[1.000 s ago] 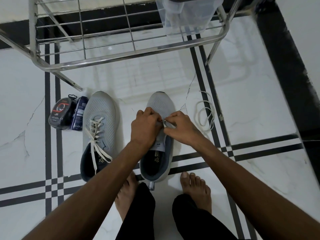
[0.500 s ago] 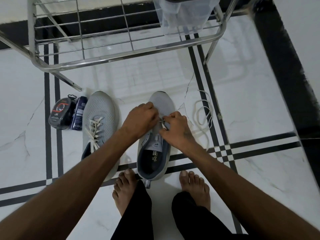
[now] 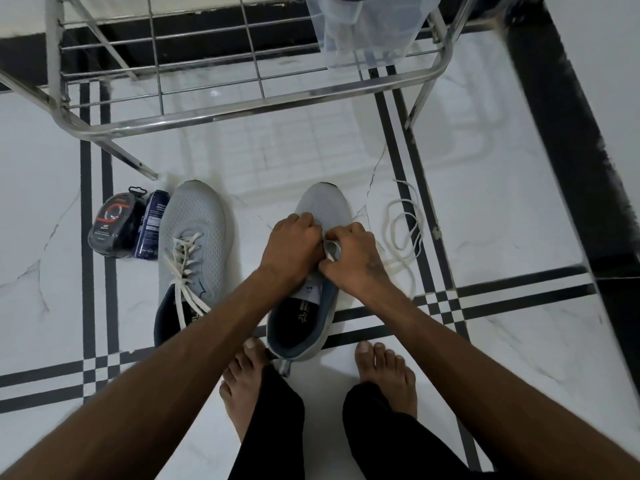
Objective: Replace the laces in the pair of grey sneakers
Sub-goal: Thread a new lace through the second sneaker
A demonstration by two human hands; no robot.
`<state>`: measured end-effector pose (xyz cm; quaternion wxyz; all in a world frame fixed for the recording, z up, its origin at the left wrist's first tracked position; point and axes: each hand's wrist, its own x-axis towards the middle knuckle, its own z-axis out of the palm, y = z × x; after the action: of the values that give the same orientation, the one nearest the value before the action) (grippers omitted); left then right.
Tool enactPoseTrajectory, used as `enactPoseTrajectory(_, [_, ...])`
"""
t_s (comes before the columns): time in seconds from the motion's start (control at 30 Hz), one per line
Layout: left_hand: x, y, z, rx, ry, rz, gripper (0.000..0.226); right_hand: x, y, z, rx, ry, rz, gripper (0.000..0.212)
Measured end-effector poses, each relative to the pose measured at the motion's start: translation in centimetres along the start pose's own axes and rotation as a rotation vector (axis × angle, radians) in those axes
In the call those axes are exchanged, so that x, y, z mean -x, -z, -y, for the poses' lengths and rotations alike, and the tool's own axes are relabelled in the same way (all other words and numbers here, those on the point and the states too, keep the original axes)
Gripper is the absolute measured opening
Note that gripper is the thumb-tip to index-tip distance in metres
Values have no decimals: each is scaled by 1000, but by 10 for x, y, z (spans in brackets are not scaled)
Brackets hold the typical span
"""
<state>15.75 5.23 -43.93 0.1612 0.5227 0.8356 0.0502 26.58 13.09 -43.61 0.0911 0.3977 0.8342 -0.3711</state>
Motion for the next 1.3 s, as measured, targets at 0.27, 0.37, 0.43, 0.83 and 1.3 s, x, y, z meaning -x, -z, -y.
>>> enactPoseTrajectory(0.27, [7,41,27,156,-71,27,16,9,-5,7,47,-19,-50,40])
enactPoseTrajectory(0.37, [13,46,29,198,-72,-17,11,9,-5,10,45,-10,-39,41])
enactPoseTrajectory(0.43, [17,47,31,235,-73,-74,7,10,-5,9,51,-13,-41,43])
enactPoseTrajectory(0.83, [28,25,12,1451,518,-99,18,12,-10,9,123,-57,-132,36])
enactPoseTrajectory(1.3, [59,104,100,514,614,-662,16,23,-25,10,239,25,-143,53])
